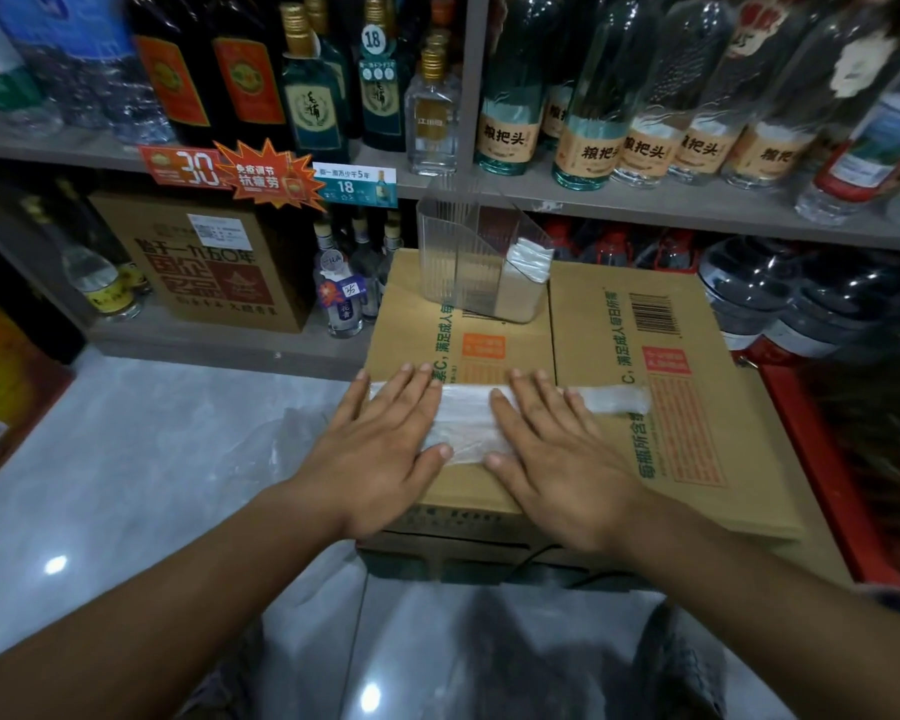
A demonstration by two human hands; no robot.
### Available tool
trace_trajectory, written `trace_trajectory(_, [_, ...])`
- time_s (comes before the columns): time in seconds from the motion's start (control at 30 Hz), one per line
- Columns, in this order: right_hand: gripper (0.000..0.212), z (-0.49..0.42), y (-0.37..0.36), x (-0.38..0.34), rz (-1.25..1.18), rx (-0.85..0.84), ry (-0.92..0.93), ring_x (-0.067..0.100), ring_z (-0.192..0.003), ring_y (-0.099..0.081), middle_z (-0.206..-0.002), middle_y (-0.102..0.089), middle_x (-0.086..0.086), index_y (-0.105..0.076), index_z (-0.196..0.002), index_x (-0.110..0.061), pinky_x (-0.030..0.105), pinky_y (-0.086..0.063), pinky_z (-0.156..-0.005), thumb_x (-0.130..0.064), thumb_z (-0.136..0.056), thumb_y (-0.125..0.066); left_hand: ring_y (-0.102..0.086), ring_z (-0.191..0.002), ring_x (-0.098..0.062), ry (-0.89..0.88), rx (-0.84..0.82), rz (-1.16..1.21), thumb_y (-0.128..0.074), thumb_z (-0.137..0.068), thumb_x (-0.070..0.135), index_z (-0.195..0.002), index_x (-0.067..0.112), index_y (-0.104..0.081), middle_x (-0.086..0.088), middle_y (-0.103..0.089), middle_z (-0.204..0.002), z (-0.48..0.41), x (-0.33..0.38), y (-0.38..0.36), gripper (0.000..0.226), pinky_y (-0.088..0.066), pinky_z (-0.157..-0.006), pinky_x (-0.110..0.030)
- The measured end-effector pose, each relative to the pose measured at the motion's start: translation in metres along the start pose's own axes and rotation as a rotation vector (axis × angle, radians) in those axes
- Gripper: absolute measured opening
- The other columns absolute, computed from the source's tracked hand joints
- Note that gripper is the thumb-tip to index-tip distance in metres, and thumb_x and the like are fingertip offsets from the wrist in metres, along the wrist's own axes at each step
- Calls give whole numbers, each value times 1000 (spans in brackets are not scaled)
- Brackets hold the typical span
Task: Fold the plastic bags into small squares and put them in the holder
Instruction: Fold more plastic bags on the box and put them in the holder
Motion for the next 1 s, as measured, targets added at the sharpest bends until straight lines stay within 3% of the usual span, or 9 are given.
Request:
trace_trajectory(0.17, [74,8,1,29,-18,5,-19,15,-148,33,-163,31,-2,16,-158,-27,37,17,-123,-65,-98,-6,30,-149,-7,11,-10,-13,14,-87,65,-160,22,17,5,24,-166,0,0,0,85,15,-123,-46])
trace_trajectory(0.27, [66,16,18,28,-59,260,114,25,-154,-8,-167,-15,6,-36,-151,-25,41,-11,-125,-62,-98,-43,33,-148,-10,1,2,0,10,-90,64,-159,26,19,6,27,-165,0,0,1,79,17,-123,-45])
trace_trajectory(0.37, [34,16,27,18,-89,372,290,23,-121,-46,-130,-53,1,-65,-112,-22,41,-43,-99,-47,-89,-64,38,-146,-11,-18,37,32,-1,-97,61,-159,33,18,7,28,-164,1,-1,1,71,18,-122,-42])
trace_trajectory(0.5, [16,10,21,10,-99,340,336,19,-97,-51,-101,-57,-7,-67,-95,-25,40,-47,-84,-35,-95,-55,25,-151,-7,-60,145,180,-18,-98,63,-161,37,-8,7,16,-169,6,-2,8,68,8,-122,-37])
trace_trajectory(0.57, [11,8,20,11,-93,341,324,18,-95,-50,-100,-57,-7,-66,-95,-24,39,-47,-83,-30,-95,-56,-4,-151,-13,-103,241,271,-32,-94,68,-150,38,-37,7,-16,-165,12,-3,16,64,-2,-117,-32])
trace_trajectory(0.63, [6,6,21,12,-129,338,303,17,-94,-50,-99,-57,-8,-64,-94,-24,38,-46,-82,-26,-94,-59,-28,-135,-10,-140,300,287,-45,-87,72,-132,37,-55,13,-41,-139,16,-6,22,57,-12,-109,-29])
trace_trajectory(0.8, [4,5,31,16,-276,298,225,11,-93,-49,-93,-58,-11,-58,-94,-25,36,-45,-85,-25,-97,-55,-48,-107,-5,-115,382,265,-50,-86,65,-107,36,-68,20,-59,-105,18,-11,25,40,-22,-91,-30])
trace_trajectory(0.93, [23,5,40,24,-373,233,157,7,-88,-53,-91,-58,-13,-56,-97,-30,34,-47,-76,-51,-88,-61,-54,-95,-7,30,415,373,-50,-91,55,-92,33,-69,19,-66,-93,13,-19,34,29,-30,-85,-32])
trace_trajectory(1.0, [23,2,42,31,-347,249,103,9,-87,-54,-91,-59,-12,-57,-98,-32,35,-47,-75,-51,-88,-63,-56,-92,-11,118,402,429,-56,-97,44,-90,31,-70,15,-67,-88,11,-23,37,20,-39,-82,-34])
Point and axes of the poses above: each hand's wrist, its own z-axis away from the middle knuckle, its own y-axis out of the back of the hand, x = y × z, the point moved 5 cm from there along -z, towards the middle knuckle
